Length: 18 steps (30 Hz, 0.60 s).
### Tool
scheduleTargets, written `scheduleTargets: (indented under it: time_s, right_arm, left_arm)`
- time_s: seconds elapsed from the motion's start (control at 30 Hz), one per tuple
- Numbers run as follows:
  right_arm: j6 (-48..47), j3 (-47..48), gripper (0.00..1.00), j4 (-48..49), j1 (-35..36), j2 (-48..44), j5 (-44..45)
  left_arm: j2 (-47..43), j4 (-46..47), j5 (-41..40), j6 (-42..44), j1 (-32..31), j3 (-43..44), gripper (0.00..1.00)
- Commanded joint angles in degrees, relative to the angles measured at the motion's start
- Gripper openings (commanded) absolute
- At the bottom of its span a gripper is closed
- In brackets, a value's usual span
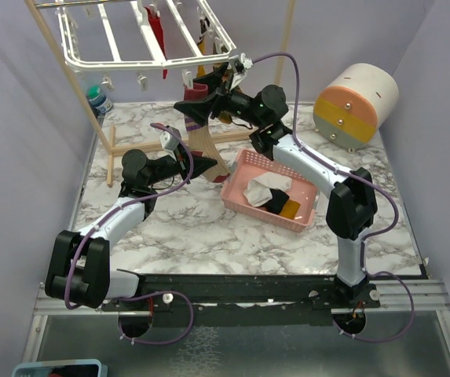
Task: Remove the socks clipped to the hanger
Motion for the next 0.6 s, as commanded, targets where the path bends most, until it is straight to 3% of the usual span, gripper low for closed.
scheduleTargets:
  time_s: [0.0, 0.17, 0.33, 0.57]
  right_arm:
    - [0.6, 3.0, 0.99, 3.0, 0.3, 1.0, -1.2]
    - [1.1, 4.5, 0.96, 3.5, 0.4, 1.4, -1.3]
    - [1.9, 3.6, 0.85, 5.4, 0.3, 0.4, -0.3]
    - [2.8, 0.6, 0.77, 10.0, 0.3, -1.2, 2.1]
  left_arm:
    - [0.3, -0.2, 2.3, -0.5, 0.0, 0.7, 0.0]
    - [0.3, -0.2, 2.4, -0.6, 0.0, 0.7, 0.0]
    - [0.3, -0.2, 2.7, -0.7, 0.0, 0.6, 0.0]
    - [0.4, -0.3, 2.8, -0.9, 0.0, 0.7, 0.0]
